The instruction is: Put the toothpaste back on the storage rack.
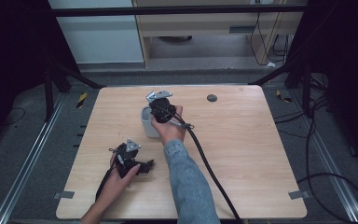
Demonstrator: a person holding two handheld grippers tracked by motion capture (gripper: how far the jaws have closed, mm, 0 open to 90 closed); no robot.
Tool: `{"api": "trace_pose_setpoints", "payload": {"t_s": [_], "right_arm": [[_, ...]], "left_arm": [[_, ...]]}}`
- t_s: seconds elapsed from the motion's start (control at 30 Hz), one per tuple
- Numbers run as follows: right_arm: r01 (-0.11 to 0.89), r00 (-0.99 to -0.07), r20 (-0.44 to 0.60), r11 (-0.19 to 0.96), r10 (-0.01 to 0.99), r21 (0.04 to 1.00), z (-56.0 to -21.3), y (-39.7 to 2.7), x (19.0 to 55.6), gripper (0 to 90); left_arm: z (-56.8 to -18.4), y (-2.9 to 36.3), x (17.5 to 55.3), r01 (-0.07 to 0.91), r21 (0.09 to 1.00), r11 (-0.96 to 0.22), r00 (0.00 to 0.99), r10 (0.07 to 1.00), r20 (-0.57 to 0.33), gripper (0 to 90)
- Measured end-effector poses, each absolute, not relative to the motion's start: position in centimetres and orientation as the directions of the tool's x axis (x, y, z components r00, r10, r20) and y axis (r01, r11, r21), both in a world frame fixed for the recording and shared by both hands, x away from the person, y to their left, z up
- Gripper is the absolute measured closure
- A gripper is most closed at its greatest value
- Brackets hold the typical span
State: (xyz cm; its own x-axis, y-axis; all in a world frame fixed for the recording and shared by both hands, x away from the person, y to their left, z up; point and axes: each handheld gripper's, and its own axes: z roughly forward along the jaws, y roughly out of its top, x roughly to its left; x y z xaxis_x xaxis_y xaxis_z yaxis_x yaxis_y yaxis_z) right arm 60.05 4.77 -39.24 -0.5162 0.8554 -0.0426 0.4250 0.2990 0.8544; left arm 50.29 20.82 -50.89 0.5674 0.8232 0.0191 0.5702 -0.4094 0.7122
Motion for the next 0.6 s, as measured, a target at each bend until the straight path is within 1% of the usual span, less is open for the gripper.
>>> {"api": "trace_pose_setpoints", "payload": {"t_s": [0.6], "right_arm": [[0.433, -0.519, -0.026, 0.290, 0.854, 0.853, -39.03, 4.60, 60.08, 77.5]], "left_arm": [[-50.89, 20.84, 50.29, 0.569, 0.712, -0.412, 0.570, 0.821, 0.019, 0.0]]}}
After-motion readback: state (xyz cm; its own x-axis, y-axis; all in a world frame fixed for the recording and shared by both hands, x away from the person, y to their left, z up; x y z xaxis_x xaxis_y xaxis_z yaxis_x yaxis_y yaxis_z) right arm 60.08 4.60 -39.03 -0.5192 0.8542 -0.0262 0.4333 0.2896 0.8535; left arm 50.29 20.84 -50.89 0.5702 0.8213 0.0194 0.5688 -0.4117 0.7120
